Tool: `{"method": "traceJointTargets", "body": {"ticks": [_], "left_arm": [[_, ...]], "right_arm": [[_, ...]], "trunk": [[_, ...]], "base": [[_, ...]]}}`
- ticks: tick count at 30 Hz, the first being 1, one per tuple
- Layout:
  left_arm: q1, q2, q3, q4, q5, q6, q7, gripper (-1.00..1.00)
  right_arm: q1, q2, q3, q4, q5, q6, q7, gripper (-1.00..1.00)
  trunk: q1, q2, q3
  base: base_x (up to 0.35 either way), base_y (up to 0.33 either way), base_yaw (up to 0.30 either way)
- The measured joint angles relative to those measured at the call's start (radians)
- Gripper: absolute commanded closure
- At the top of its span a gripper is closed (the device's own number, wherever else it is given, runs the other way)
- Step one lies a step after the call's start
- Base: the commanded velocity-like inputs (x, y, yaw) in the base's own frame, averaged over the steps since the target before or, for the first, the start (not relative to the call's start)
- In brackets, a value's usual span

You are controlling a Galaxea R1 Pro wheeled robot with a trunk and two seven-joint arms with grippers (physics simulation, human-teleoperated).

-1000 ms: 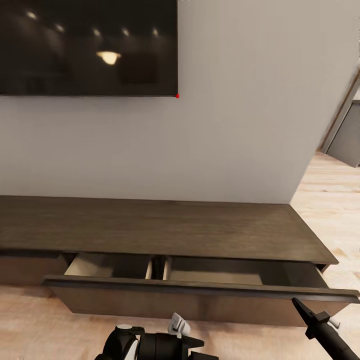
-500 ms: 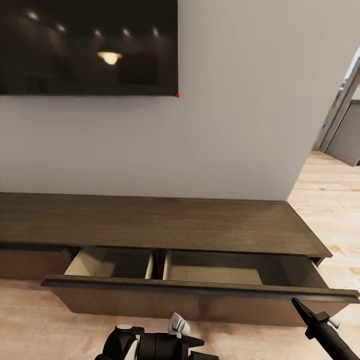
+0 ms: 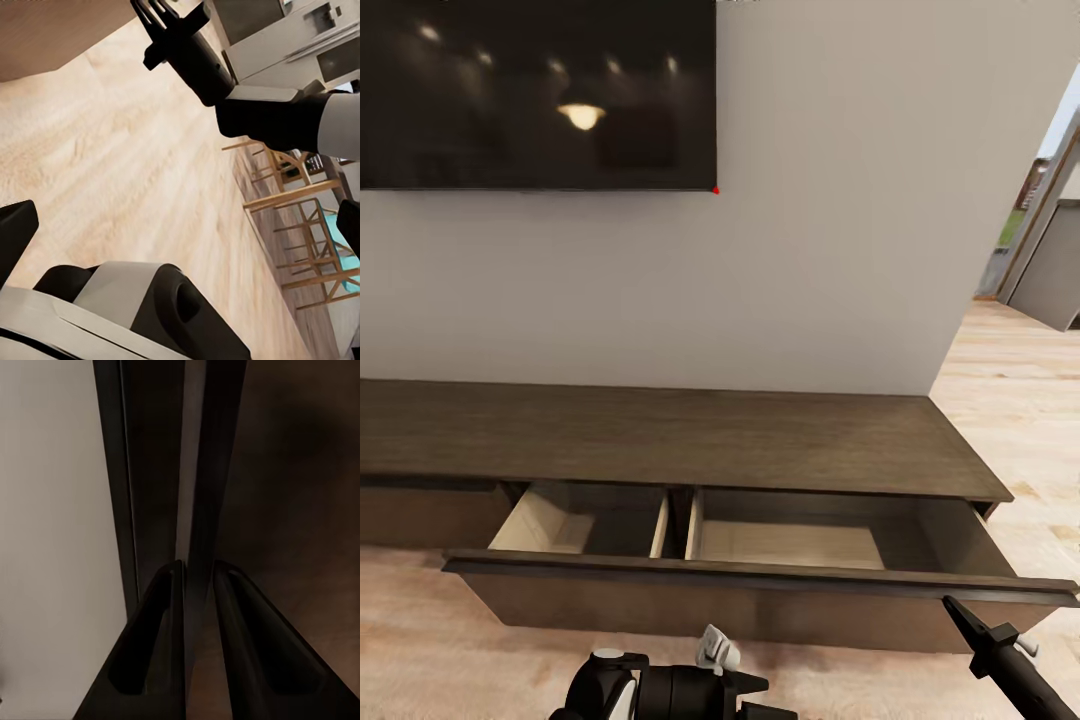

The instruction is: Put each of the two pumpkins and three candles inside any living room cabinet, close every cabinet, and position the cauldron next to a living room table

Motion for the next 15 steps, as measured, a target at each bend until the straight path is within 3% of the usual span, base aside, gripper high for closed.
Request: {"method": "traceJointTargets", "body": {"ticks": [15], "left_arm": [[0.001,0.000,0.000,-0.003,0.001,0.000,-0.001,-1.00]], "right_arm": [[0.000,0.002,0.002,0.000,0.000,0.000,0.002,1.00]], "trunk": [[0.000,0.000,0.000]], "base": [[-0.116,0.000,0.000]]}}
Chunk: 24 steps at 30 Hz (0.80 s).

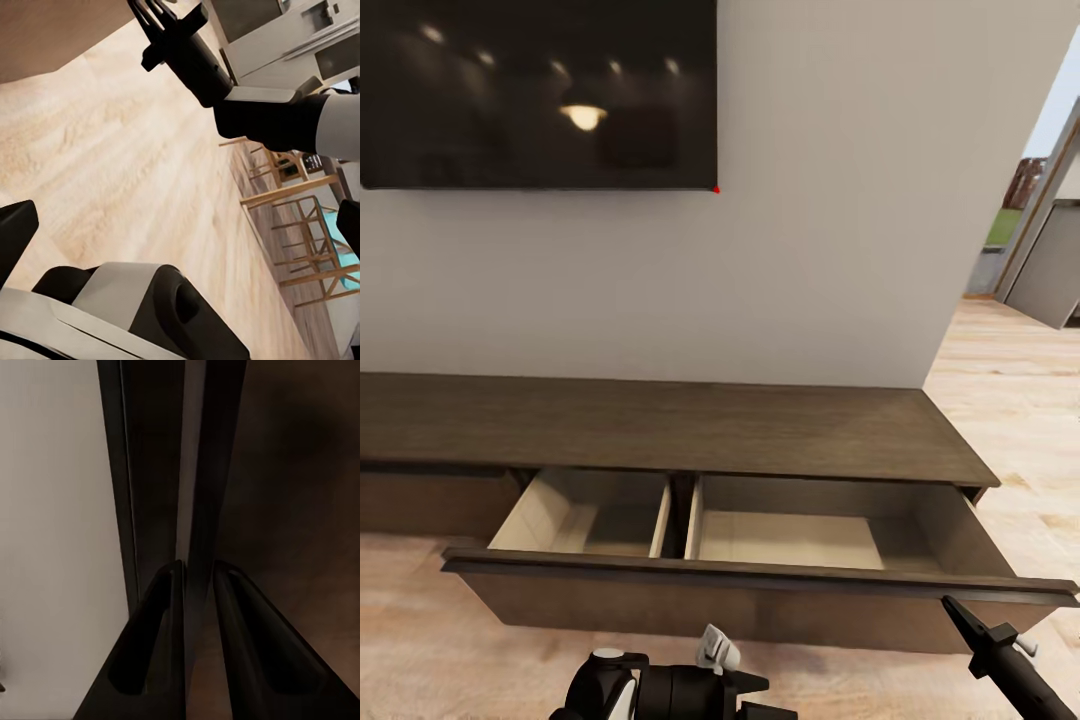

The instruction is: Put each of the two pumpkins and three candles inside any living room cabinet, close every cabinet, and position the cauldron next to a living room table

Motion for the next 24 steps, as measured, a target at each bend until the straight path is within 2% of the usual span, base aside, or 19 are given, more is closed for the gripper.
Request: {"method": "traceJointTargets", "body": {"ticks": [12,24], "left_arm": [[0.000,0.000,0.000,-0.001,0.001,-0.001,-0.001,-1.00],[0.000,0.000,0.000,-0.002,0.001,-0.001,-0.002,-1.00]], "right_arm": [[0.000,0.001,0.002,0.000,0.000,0.000,0.002,1.00],[0.000,0.001,0.003,0.000,0.001,0.000,0.004,1.00]], "trunk": [[0.000,0.000,0.000],[0.000,0.000,0.000]], "base": [[-0.123,0.000,0.000],[-0.043,0.000,0.000]]}}
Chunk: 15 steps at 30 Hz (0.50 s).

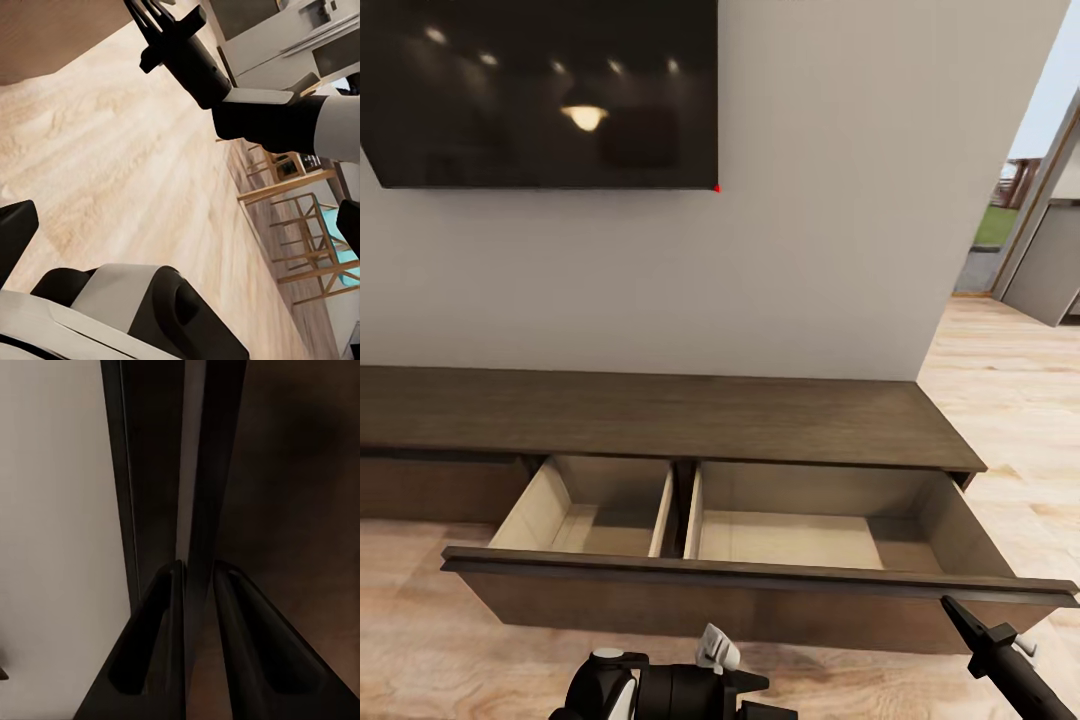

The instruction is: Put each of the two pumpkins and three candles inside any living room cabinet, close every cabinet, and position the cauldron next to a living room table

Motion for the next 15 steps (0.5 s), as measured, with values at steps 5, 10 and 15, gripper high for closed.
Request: {"method": "traceJointTargets", "body": {"ticks": [5,10,15], "left_arm": [[0.000,0.000,0.000,-0.001,0.000,0.000,0.000,-1.00],[0.000,0.000,0.000,-0.001,0.000,0.000,0.000,-1.00],[0.000,0.000,0.000,-0.001,0.000,0.000,0.000,-1.00]], "right_arm": [[0.000,0.000,0.001,0.000,0.000,0.000,0.000,1.00],[0.000,0.000,0.001,0.000,0.000,0.000,0.001,1.00],[0.000,0.000,0.002,0.000,0.000,0.000,0.001,1.00]], "trunk": [[0.000,0.000,0.000],[0.000,0.000,0.000],[0.000,0.000,0.000]], "base": [[-0.080,0.000,0.000],[-0.027,0.000,0.000],[-0.086,0.000,0.000]]}}
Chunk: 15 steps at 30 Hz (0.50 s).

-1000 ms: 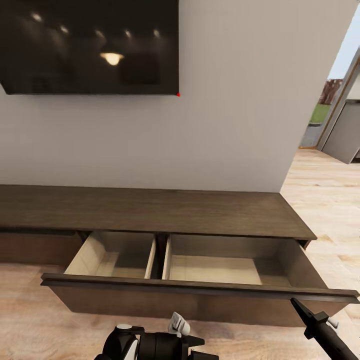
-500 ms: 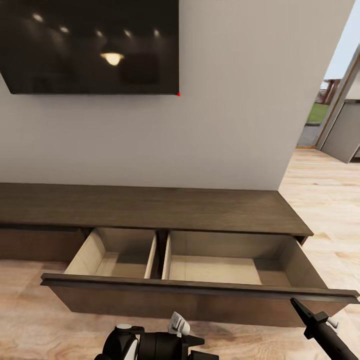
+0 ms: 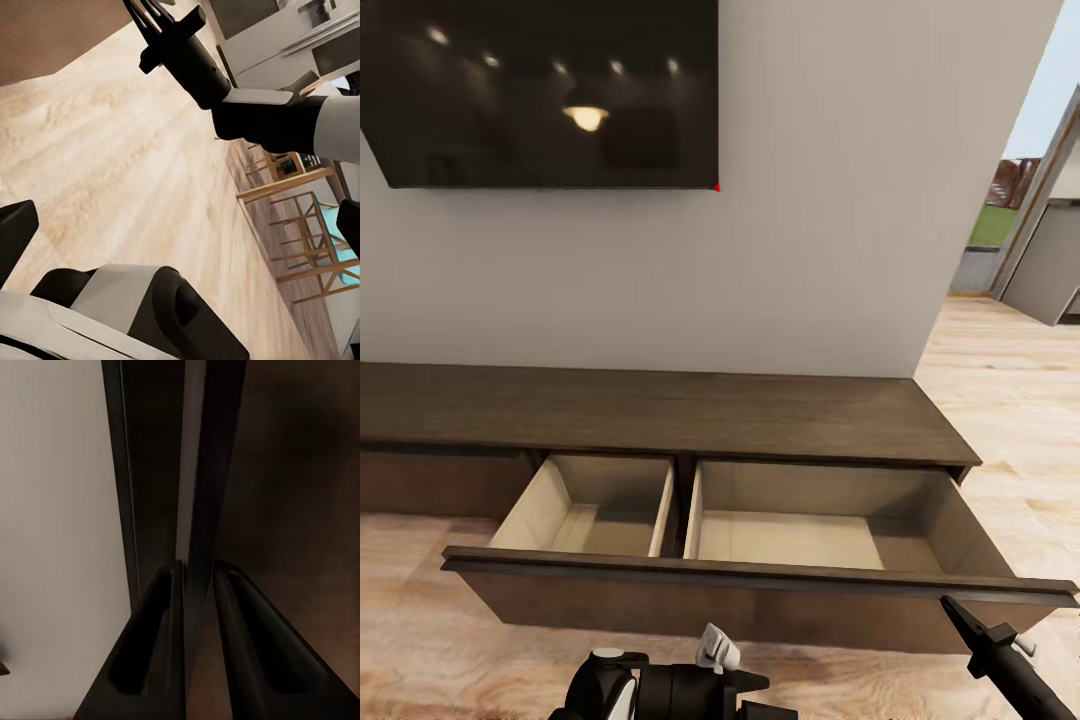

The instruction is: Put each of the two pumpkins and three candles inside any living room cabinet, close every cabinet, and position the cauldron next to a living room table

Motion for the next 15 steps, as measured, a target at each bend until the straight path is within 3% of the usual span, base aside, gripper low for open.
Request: {"method": "traceJointTargets", "body": {"ticks": [15], "left_arm": [[0.000,0.000,-0.001,0.001,0.000,0.000,0.000,-1.00]], "right_arm": [[-0.007,0.000,-0.002,-0.001,-0.001,0.000,-0.013,1.00]], "trunk": [[0.000,0.000,0.000]], "base": [[-0.054,0.000,0.000]]}}
